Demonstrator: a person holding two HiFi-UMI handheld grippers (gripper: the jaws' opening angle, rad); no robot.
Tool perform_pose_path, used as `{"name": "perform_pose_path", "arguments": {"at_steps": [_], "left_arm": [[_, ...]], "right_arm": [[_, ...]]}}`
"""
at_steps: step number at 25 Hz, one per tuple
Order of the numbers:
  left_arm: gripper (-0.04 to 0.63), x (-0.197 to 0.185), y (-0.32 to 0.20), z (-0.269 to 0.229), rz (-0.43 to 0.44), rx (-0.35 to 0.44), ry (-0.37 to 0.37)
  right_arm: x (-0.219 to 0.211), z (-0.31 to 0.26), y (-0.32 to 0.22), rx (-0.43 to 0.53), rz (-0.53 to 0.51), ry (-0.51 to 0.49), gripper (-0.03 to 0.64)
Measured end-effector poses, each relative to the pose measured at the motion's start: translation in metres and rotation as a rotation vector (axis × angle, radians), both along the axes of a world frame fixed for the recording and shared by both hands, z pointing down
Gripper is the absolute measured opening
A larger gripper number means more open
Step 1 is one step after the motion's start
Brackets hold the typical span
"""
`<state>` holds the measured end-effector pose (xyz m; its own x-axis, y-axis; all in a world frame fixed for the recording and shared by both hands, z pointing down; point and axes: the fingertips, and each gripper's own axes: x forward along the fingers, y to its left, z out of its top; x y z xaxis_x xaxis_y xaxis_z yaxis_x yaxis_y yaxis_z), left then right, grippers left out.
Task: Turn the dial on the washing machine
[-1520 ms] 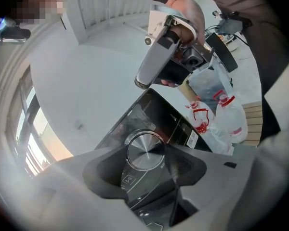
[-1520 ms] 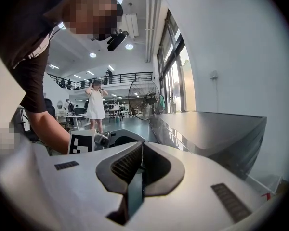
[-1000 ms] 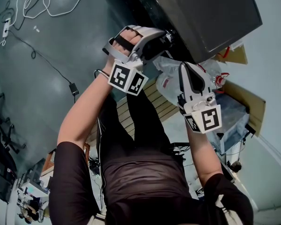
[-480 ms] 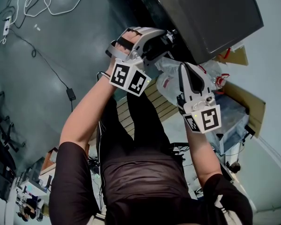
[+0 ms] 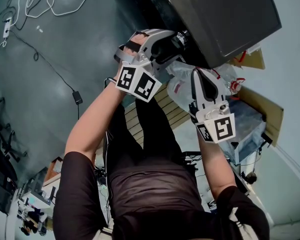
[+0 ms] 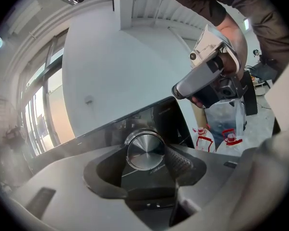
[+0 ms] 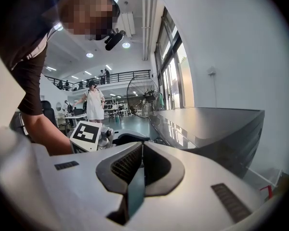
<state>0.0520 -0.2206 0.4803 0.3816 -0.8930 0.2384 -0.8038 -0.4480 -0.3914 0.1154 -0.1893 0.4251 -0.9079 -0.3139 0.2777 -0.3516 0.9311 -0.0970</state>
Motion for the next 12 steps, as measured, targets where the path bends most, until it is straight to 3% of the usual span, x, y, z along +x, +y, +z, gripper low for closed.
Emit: {"name": "perform_pose_path", "arguments": {"at_steps": [12], "left_arm": [[0.267, -0.0042, 0.0008, 0.001, -0.022, -0.031, 0.134]], "right_arm": [[0.0019, 0.0061, 0.0041, 0.006, 0.009, 0.031, 0.023]]}}
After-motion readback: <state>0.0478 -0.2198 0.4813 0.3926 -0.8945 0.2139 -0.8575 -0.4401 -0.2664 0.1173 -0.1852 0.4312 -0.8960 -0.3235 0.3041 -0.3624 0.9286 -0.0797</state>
